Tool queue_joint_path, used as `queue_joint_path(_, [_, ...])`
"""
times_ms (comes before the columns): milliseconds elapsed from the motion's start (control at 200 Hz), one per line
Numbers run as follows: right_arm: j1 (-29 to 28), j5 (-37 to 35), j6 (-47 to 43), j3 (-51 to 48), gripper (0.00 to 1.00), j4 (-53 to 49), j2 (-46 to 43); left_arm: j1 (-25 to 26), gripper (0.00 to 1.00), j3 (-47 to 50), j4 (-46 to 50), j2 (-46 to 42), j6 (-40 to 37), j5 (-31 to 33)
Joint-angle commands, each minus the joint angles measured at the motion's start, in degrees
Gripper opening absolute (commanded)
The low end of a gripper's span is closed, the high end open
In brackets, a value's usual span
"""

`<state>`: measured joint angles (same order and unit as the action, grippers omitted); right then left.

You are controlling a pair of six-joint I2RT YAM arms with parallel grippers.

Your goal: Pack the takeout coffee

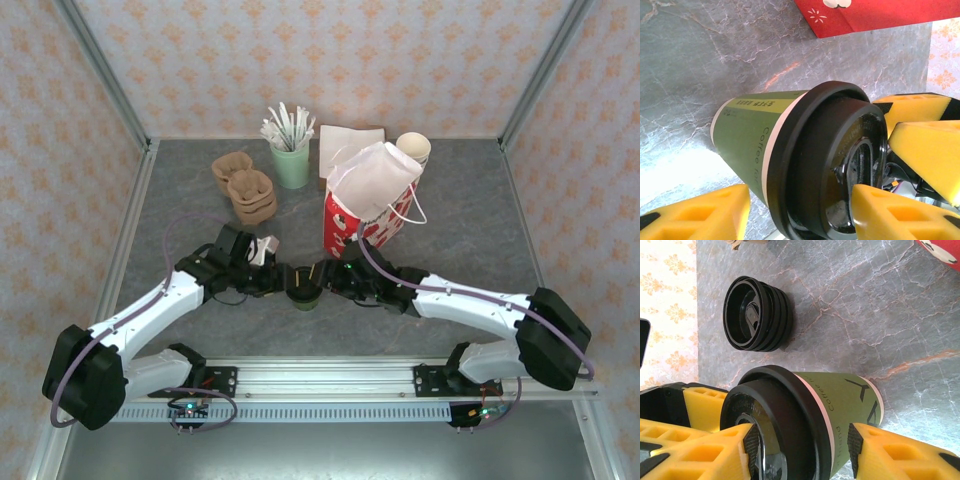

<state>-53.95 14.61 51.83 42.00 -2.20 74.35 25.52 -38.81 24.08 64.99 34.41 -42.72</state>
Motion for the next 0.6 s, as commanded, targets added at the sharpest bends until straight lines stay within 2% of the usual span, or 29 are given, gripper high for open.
queue_joint_path(0, [0.0,0.0,-0.9,0.5,0.52,-0.3,0.5,0.0,0.51,1.7,0.0,0.0,-0.7,1.0])
queue_joint_path(260, [0.0,0.0,0.5,-2.4,0.51,1.2,0.5,-0.1,0.42,6.4,-4.1,1.9,-0.1,1.3])
queue_joint_path(591, [0.0,-0.3,1.6,-5.0,0.50,2.2,-0.1,0.0,0.41,12.0,-8.9,1.2,2.1,1.3])
